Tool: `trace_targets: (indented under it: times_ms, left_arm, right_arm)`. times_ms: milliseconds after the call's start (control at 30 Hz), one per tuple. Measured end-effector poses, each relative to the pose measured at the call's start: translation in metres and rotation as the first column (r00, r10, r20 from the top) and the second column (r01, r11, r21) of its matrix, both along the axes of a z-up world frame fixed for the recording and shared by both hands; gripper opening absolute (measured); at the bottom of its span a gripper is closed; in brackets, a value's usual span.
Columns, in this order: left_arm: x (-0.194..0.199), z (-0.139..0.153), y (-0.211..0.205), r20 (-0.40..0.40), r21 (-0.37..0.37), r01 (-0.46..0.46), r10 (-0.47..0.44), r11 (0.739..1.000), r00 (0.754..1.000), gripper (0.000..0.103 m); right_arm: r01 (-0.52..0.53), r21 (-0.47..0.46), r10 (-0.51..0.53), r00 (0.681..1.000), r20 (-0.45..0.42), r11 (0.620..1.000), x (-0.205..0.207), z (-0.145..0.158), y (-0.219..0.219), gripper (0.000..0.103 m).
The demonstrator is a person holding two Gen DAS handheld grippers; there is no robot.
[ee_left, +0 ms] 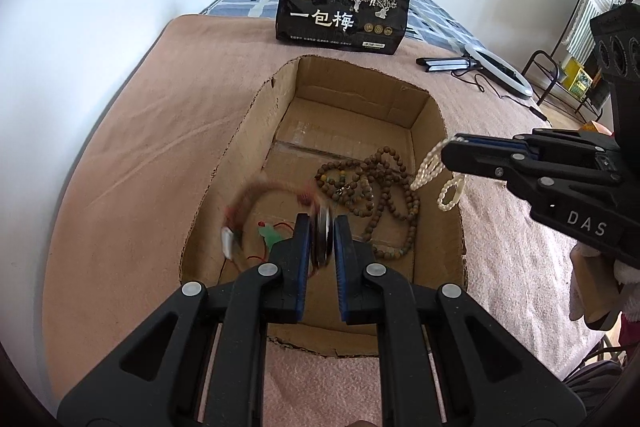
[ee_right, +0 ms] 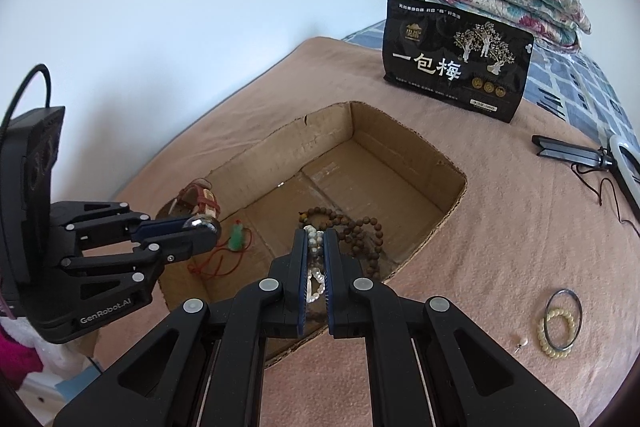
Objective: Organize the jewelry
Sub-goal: 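Carry watch and pearl necklace into the box and open both tools, then withdraw both open tools from the box toward the blue bangle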
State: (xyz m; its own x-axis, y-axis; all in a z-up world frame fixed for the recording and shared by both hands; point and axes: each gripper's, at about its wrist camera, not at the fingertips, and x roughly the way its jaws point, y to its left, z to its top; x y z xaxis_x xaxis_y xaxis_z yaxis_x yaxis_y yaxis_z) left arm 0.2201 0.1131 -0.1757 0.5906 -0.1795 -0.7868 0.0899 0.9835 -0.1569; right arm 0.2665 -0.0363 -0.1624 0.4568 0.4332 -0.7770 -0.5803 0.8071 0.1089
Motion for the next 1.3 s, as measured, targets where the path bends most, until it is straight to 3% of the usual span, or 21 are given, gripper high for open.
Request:
trace_targets:
  times_ms: [67, 100, 133, 167, 200, 233, 567, 700, 1100, 1233, 1300]
  left_arm:
    - [0.001, 0.000, 0.000, -0.007, 0.001, 0.005, -0.005, 1.000, 1.000, 0.010]
    - [0.001, 0.000, -0.001, -0.012, 0.002, 0.007, -0.007, 1.000, 1.000, 0.018]
    - [0.001, 0.000, -0.001, -0.011, 0.005, 0.007, -0.007, 1.000, 1.000, 0.031]
    - [0.001, 0.000, -0.002, -0.008, 0.008, 0.004, -0.004, 1.000, 1.000, 0.038]
    - [0.000, 0.000, -0.002, -0.005, 0.011, 0.001, -0.001, 1.000, 1.000, 0.043]
    - [-0.001, 0.000, -0.002, -0.005, 0.013, 0.000, 0.000, 1.000, 1.000, 0.043]
    - [-0.008, -0.003, -0.009, -0.015, 0.033, 0.014, -0.013, 0.999, 1.000, 0.043]
    - [-0.010, 0.000, -0.012, -0.012, 0.031, 0.016, -0.016, 0.999, 1.000, 0.043]
    - [-0.019, 0.016, -0.043, 0.021, 0.036, 0.071, -0.072, 0.997, 0.997, 0.043]
    - [-0.022, 0.022, -0.061, 0.041, 0.038, 0.105, -0.106, 0.994, 0.994, 0.058]
    - [-0.023, 0.025, -0.071, 0.049, 0.035, 0.120, -0.122, 0.992, 0.991, 0.059]
  right_arm:
    - [0.003, -0.010, -0.003, 1.000, -0.003, 1.000, 0.000, -0.001, 0.001, 0.008]
    - [0.006, -0.017, -0.006, 1.000, -0.007, 1.000, 0.001, -0.002, 0.002, 0.015]
    - [0.009, -0.022, -0.010, 1.000, -0.011, 1.000, 0.002, -0.003, 0.002, 0.031]
    - [0.017, -0.029, -0.017, 1.000, -0.013, 0.999, 0.002, -0.003, 0.002, 0.041]
    - [0.026, -0.034, -0.026, 1.000, -0.009, 0.999, 0.001, -0.003, 0.001, 0.056]
    - [0.037, -0.034, -0.037, 0.999, 0.001, 0.999, 0.001, -0.003, 0.000, 0.061]
    - [0.091, -0.032, -0.091, 0.996, -0.007, 0.995, 0.003, -0.001, -0.015, 0.062]
    - [0.108, -0.032, -0.108, 0.994, 0.004, 0.994, -0.001, 0.004, -0.023, 0.069]
    - [0.179, -0.046, -0.177, 0.983, 0.044, 0.983, -0.008, 0.020, -0.073, 0.075]
    - [0.214, -0.044, -0.212, 0.976, 0.060, 0.976, -0.012, 0.026, -0.099, 0.078]
    - [0.237, -0.043, -0.234, 0.970, 0.062, 0.971, -0.012, 0.028, -0.113, 0.079]
